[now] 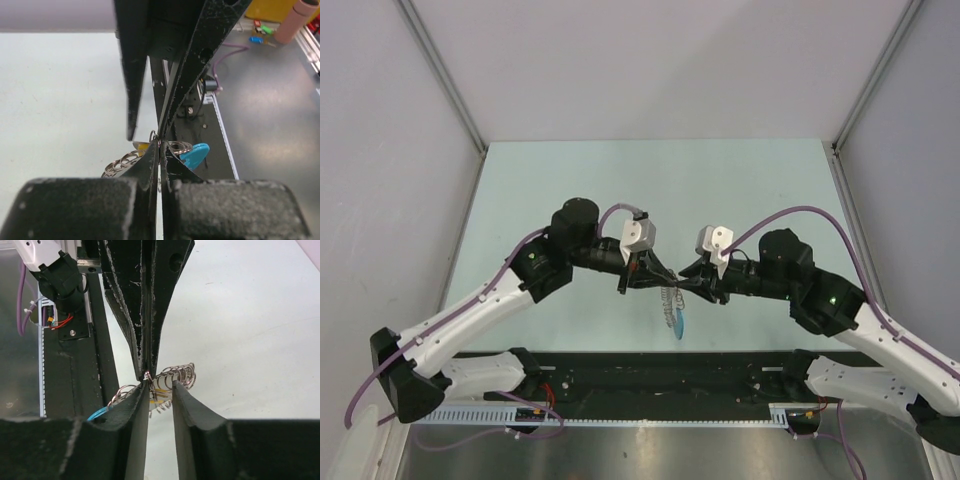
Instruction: Remove the keys from the keyring
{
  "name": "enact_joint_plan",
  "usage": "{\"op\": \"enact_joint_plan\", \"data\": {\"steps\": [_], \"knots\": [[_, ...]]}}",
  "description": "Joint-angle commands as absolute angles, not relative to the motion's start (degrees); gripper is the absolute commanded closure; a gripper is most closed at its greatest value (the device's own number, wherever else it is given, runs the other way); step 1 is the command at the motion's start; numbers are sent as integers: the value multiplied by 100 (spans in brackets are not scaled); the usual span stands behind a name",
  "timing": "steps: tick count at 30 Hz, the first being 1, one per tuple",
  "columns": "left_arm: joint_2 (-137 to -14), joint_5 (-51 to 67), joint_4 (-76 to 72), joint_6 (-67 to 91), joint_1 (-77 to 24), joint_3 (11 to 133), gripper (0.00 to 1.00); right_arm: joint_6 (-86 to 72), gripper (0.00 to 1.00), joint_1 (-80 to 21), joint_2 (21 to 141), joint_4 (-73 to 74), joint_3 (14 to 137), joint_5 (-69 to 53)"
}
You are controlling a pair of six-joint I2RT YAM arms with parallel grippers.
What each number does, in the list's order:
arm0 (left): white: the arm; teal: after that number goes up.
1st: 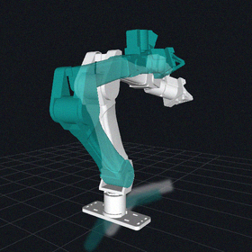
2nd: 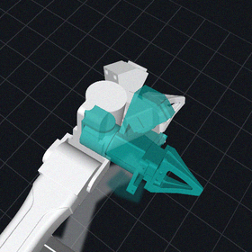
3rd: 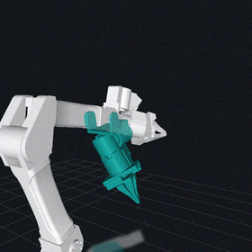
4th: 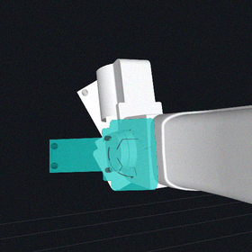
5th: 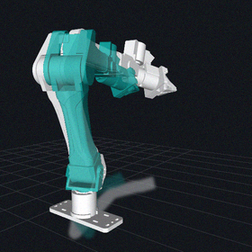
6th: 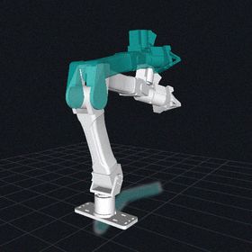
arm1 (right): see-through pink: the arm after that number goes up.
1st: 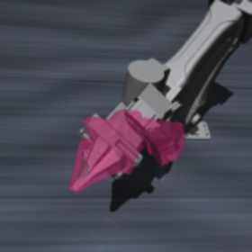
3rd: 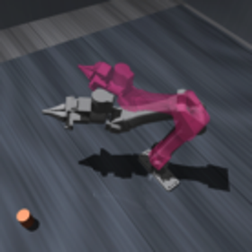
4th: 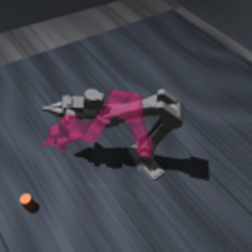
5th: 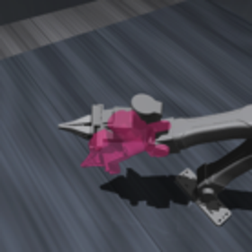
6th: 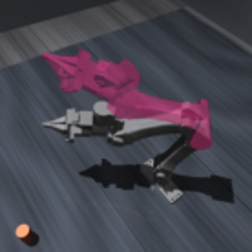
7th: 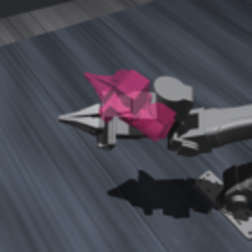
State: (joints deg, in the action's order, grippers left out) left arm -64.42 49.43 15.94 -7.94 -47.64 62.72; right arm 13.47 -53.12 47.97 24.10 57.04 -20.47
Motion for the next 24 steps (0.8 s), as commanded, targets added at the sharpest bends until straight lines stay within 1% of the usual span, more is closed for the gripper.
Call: {"op": "enact_joint_plan", "data": {"steps": [1, 4, 7, 14, 17, 24], "knots": [[-6109, 4808, -200, 103, -4790, 5820, 100, 1143, 73, -5326, 4606, 2250, 5880, -2118], [-5977, 4476, -685, 333, -4790, 5582, 100, 1108, 73, -5326, 4474, 2224, 5862, -2066], [-5950, 4281, -773, 439, -4781, 5563, 100, 1081, 69, -5326, 4377, 2224, 5854, -2030], [-5748, 4245, -1458, 668, -4711, 5256, 100, 993, 69, -5326, 4307, 2197, 5854, -2136], [-5669, 4394, -1967, 940, -4623, 5046, 100, 1011, 76, -5326, 4298, 2224, 5854, -2144], [-5651, 4622, -3075, 1739, -4518, 4589, 100, 967, 81, -5326, 4342, 2040, 5757, -2215]]}}
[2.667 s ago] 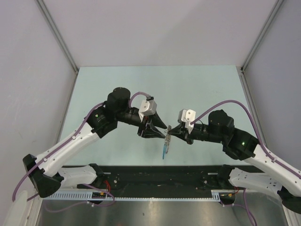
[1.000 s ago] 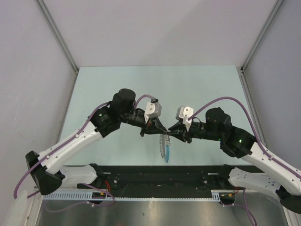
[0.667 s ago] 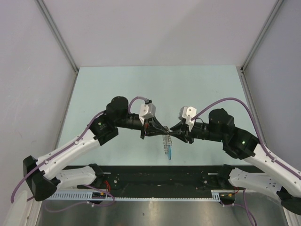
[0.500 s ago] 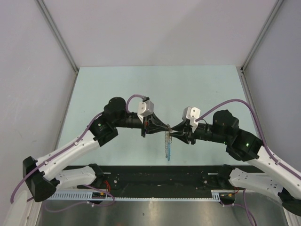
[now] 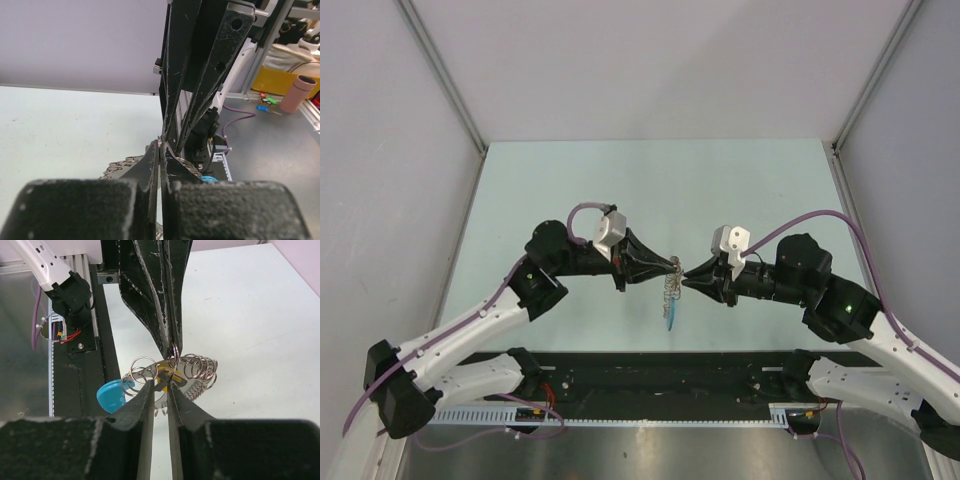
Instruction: Remove the keys from the keyring
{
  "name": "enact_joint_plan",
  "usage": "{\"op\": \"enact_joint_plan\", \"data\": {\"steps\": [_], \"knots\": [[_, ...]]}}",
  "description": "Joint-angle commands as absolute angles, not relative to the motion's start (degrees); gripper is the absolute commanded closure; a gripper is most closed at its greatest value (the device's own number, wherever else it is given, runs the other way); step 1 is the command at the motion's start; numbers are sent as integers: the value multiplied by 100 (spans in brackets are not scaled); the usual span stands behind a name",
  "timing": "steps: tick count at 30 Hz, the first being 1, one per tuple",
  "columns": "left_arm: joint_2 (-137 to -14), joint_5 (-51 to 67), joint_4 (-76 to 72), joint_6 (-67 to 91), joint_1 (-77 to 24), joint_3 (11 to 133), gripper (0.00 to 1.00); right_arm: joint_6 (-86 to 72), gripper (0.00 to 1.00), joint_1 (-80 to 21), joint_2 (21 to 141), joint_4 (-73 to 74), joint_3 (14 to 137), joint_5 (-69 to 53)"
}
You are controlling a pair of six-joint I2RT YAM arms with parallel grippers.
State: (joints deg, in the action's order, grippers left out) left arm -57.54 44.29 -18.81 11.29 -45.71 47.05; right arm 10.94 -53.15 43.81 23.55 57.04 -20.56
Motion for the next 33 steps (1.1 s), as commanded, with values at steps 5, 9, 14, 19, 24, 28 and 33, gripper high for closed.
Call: {"op": "enact_joint_plan", "data": {"steps": [5, 9, 14, 19, 24, 28, 33], "knots": [[-5722, 4834, -3717, 2117, -4509, 4377, 99, 905, 81, -5326, 4456, 1872, 5704, -2276], [-5695, 5035, -4041, 2267, -4430, 4272, 100, 818, 77, -5326, 4430, 1784, 5704, -2206], [-5722, 5256, -4728, 2759, -4228, 4043, 100, 782, 75, -5326, 4281, 1767, 5704, -2065], [-5687, 5291, -4746, 2716, -4219, 4017, 100, 747, 76, -5326, 4210, 1609, 5704, -2136], [-5546, 5054, -5211, 2944, -4175, 3868, 100, 633, 71, -5326, 4140, 1284, 5704, -2276], [-5528, 4913, -6086, 3539, -4052, 3718, 100, 580, 69, -5326, 4140, 985, 5695, -2426], [-6107, 5009, -8396, 5104, -3683, 3507, 100, 369, 67, -5326, 4148, 510, 5625, -2574]]}}
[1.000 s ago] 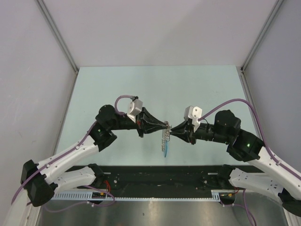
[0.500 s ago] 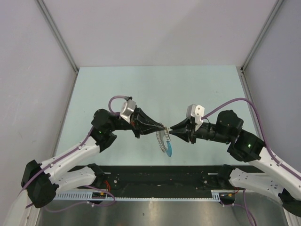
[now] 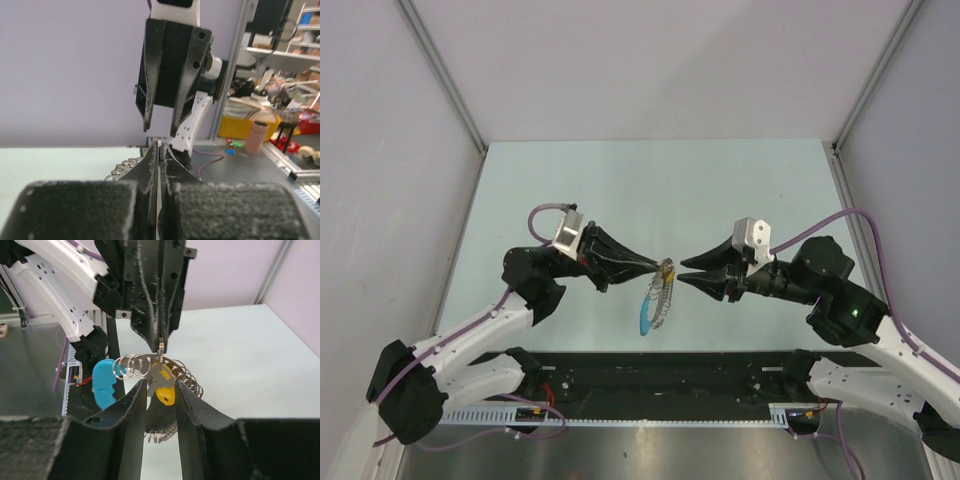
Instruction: Remove the keys from the keyring
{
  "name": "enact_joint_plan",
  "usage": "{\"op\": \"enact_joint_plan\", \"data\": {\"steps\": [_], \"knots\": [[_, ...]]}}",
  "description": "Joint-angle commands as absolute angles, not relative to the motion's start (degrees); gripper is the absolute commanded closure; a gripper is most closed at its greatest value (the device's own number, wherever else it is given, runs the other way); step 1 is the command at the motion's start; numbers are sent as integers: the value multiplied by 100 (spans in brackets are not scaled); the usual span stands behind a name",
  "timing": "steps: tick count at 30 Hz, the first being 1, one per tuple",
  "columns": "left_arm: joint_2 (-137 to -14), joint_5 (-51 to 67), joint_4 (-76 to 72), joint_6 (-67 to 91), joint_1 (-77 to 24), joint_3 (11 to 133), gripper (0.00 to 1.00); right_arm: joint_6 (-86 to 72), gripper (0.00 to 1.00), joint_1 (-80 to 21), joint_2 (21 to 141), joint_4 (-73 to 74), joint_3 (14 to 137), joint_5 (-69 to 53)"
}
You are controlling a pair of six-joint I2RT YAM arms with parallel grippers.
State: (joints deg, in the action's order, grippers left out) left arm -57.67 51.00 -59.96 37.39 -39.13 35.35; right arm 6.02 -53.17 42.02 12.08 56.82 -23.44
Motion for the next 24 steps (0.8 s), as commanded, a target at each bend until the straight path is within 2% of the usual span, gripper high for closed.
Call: {"op": "enact_joint_plan", "data": {"steps": [1, 5, 20, 23, 24], "knots": [[-6222, 5018, -8655, 5524, -3665, 3516, 100, 326, 67, -5326, 4192, 431, 5608, -2619], [-6547, 5001, -9334, 6011, -3595, 3515, 100, 272, 67, -5326, 4342, 334, 5607, -2690], [-6451, 5150, -9150, 5941, -3560, 3630, 100, 571, 73, -5326, 4693, 430, 5590, -2312], [-6425, 5186, -9018, 5898, -3533, 3674, 100, 624, 83, -5326, 4685, 518, 5590, -2277], [-6416, 5194, -8931, 5863, -3525, 3691, 100, 676, 97, -5326, 4667, 545, 5572, -2285]]}}
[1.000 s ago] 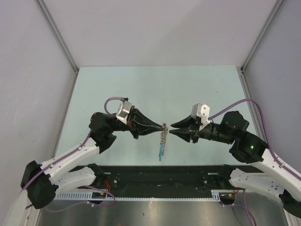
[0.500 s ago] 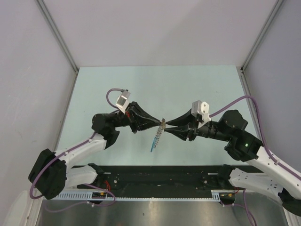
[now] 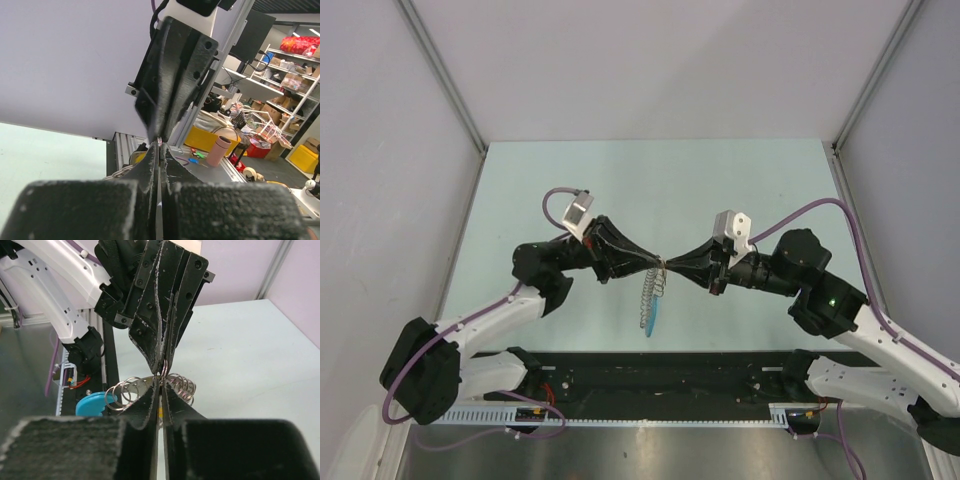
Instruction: Remove the keys from the keyring
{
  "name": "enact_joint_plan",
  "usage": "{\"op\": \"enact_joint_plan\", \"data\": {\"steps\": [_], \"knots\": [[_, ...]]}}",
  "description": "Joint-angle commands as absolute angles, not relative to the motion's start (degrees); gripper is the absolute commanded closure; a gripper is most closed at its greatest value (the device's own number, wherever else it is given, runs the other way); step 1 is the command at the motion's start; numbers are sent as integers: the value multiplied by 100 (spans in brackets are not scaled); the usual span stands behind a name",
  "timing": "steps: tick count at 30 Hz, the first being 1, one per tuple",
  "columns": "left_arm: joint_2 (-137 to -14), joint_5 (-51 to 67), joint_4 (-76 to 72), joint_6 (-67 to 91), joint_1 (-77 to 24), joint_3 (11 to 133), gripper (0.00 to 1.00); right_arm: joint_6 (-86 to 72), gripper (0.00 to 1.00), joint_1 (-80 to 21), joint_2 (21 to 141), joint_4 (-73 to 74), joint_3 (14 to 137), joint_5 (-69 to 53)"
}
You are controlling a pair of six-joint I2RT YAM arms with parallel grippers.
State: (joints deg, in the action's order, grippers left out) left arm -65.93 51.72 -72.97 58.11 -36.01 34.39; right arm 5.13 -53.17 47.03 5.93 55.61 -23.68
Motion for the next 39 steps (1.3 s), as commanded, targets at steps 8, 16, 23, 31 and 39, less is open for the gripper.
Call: {"op": "enact_joint_plan", "data": {"steps": [8, 16, 23, 31, 39], "knots": [[-6153, 4913, -8096, 5459, -3489, 3718, 99, 686, 100, -5317, 4500, 536, 5361, -2171], [-6100, 4667, -8200, 5335, -3489, 3446, 100, 334, 100, -5344, 4720, 176, 5195, -2162], [-6178, 4825, -8314, 5370, -3480, 3428, 100, 193, 85, -5335, 4694, 97, 5185, -1785], [-6267, 5045, -8596, 5572, -3437, 3375, 100, -166, 61, -5265, 4456, -237, 5185, -2109], [-6144, 5115, -8596, 5625, -3436, 3243, 100, -712, 61, -5203, 4544, -791, 5186, -2417]]}}
